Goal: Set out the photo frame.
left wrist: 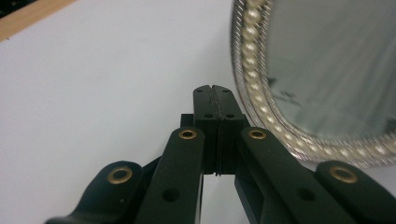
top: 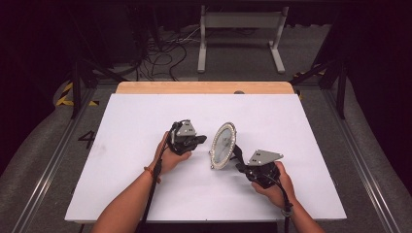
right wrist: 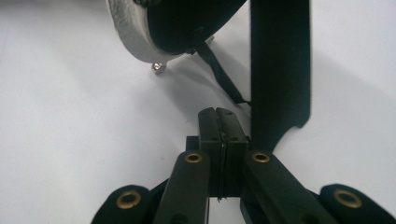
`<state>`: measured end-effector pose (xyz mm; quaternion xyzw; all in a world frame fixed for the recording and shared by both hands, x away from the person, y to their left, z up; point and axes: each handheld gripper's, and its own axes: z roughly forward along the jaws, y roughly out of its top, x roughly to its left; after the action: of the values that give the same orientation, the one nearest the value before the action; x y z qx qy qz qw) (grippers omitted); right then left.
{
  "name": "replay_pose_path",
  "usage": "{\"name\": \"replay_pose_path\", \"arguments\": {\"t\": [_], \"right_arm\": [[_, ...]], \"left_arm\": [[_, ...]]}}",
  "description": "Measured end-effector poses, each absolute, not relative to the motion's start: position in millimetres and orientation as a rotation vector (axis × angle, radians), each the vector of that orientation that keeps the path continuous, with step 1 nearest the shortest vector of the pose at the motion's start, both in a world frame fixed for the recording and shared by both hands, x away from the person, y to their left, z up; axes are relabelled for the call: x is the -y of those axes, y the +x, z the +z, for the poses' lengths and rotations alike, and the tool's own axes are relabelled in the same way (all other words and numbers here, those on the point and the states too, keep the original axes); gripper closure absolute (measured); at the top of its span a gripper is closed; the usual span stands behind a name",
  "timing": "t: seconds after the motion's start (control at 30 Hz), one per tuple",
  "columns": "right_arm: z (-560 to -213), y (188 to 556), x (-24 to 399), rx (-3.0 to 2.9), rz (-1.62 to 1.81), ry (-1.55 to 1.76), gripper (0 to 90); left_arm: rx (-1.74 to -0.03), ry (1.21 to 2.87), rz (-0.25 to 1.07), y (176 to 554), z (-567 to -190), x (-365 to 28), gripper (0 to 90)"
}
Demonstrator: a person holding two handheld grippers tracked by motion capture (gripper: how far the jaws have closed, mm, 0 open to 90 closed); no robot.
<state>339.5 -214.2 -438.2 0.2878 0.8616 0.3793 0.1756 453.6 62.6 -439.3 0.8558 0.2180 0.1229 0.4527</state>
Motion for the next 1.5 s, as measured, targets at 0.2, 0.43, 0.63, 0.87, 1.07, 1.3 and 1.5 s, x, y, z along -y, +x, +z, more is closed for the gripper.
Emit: {"name": "replay_pose_path", "arguments": {"t": [0.2, 0.43, 0.63, 0.87, 1.07, 1.3, 1.5], "right_arm": [[-444, 347, 217, -2.411, 1.038, 0.856, 90.0], [-447, 350, 216, -2.399, 1.006, 0.856, 90.0], [-449, 356, 217, -2.397, 1.01, 0.862, 90.0], [-450, 365, 220, -2.402, 1.024, 0.885, 90.0], [-450, 374, 224, -2.395, 1.023, 0.912, 90.0], [-452, 382, 226, -2.369, 1.029, 0.932, 90.0], [-445, 371, 224, -2.332, 1.098, 0.914, 82.4]], "left_arm": [[-0.548, 2.135, 0.305, 466, -449, -44, 88.8], [-0.523, 2.138, 0.207, 473, -454, -41, 87.3], [-0.507, 2.152, 0.179, 471, -454, -43, 88.1], [-0.5, 2.185, 0.164, 470, -457, -46, 88.5], [-0.5, 2.228, 0.191, 469, -462, -41, 87.2], [-0.488, 2.223, 0.178, 465, -460, -48, 88.3], [-0.494, 2.203, 0.245, 455, -450, -59, 86.6]]}}
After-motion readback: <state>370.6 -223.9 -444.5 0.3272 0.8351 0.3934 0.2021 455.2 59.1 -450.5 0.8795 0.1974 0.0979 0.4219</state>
